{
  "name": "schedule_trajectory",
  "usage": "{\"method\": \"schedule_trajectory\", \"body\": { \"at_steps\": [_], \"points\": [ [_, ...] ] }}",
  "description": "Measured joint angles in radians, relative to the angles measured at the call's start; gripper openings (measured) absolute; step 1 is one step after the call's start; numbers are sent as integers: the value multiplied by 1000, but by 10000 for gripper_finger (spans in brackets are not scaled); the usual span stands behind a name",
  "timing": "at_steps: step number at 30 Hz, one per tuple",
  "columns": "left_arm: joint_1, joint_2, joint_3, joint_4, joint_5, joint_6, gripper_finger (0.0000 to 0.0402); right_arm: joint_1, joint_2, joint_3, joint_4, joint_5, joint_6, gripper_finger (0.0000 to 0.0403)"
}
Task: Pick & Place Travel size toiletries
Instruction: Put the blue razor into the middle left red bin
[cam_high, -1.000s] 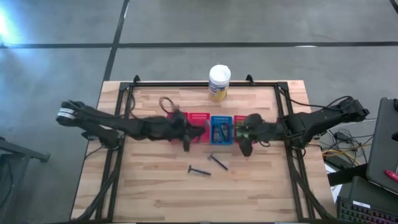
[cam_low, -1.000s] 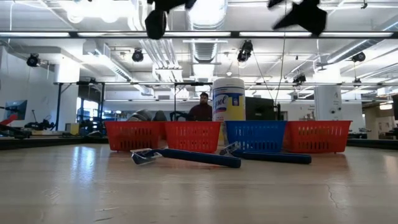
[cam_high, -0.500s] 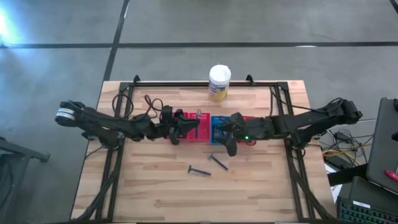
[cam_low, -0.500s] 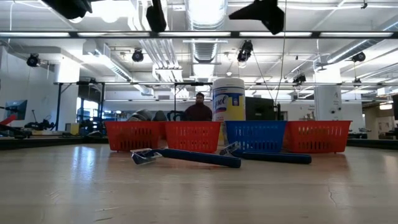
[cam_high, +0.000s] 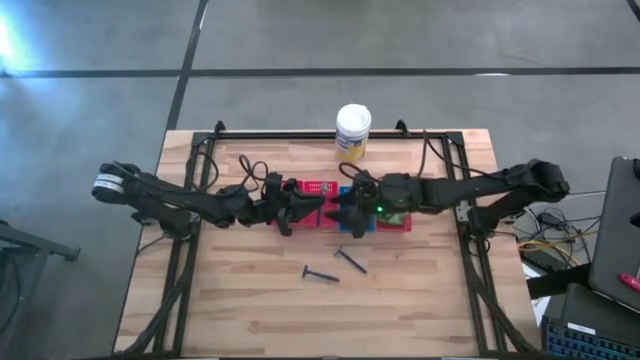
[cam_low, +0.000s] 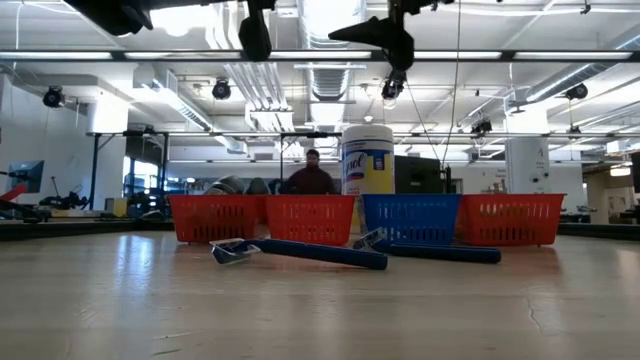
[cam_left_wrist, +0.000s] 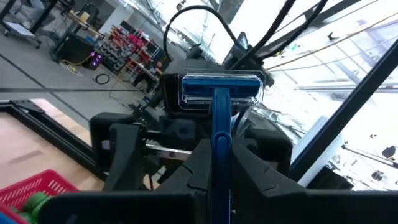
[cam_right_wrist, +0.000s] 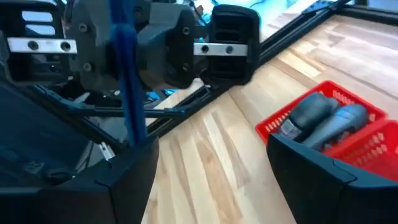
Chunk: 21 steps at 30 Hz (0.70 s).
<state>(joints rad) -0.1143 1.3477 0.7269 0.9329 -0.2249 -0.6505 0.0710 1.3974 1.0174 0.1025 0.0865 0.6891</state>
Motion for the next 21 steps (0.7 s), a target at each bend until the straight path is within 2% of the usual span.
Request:
{"method": "schedule_trajectory", "body": {
  "at_steps": [11, 15, 21],
  "points": [
    [8, 0, -7, -14, 7, 23, 35, -8, 93, 120, -56, -24, -47, 253],
    [13, -2, -12, -38, -5, 38, 35, -9, 87, 142, -187, -17, -53, 240],
    [23, -12, -9, -179, -98, 36, 35, -8, 14, 142, -485, 95, -23, 236]
  ]
}}
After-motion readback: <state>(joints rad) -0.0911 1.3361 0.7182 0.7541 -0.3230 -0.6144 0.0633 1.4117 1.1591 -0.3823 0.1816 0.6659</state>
